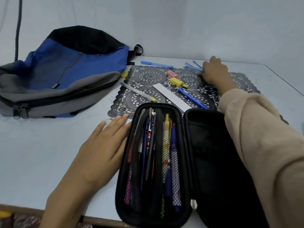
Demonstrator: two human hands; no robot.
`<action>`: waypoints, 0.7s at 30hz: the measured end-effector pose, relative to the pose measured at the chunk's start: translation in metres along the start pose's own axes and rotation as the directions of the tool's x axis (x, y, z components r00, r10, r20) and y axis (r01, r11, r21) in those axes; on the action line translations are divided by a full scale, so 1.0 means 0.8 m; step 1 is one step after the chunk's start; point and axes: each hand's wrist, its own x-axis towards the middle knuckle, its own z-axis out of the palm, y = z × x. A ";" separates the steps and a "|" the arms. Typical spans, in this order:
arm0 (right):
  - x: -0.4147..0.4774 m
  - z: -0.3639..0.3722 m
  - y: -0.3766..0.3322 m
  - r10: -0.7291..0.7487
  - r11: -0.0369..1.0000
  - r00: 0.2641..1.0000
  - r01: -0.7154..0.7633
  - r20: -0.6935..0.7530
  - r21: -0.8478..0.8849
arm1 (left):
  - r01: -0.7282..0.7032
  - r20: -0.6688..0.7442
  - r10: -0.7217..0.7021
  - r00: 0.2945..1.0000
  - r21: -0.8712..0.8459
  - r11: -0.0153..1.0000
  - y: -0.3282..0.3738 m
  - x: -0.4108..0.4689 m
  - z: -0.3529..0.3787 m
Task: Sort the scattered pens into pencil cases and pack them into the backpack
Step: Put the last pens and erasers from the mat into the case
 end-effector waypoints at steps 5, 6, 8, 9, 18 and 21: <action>-0.006 -0.006 -0.008 -0.020 0.994 0.996 0.010 0.091 0.105 | 0.029 0.028 -0.029 0.999 0.021 0.999 0.004 0.001 -0.002; -0.007 -0.008 -0.010 -0.033 0.994 0.994 0.021 0.106 0.108 | 0.033 0.033 -0.033 0.999 0.017 0.999 0.005 0.001 -0.003; -0.006 -0.013 -0.015 -0.030 0.993 0.994 0.017 0.110 0.120 | 0.047 0.042 -0.048 0.998 0.014 0.999 0.006 0.001 -0.004; -0.005 -0.016 -0.018 -0.017 0.989 0.995 0.003 0.096 0.147 | 0.064 0.045 -0.065 0.997 0.031 0.997 0.006 0.001 -0.003; 0.012 -0.045 -0.084 0.009 0.960 0.998 0.011 -0.068 0.279 | 0.162 0.046 -0.170 0.984 0.150 0.975 0.008 0.002 -0.003; 0.021 -0.041 -0.111 -0.030 0.945 0.998 0.045 -0.049 0.323 | 0.162 0.040 -0.169 0.985 0.140 0.977 0.008 0.002 -0.003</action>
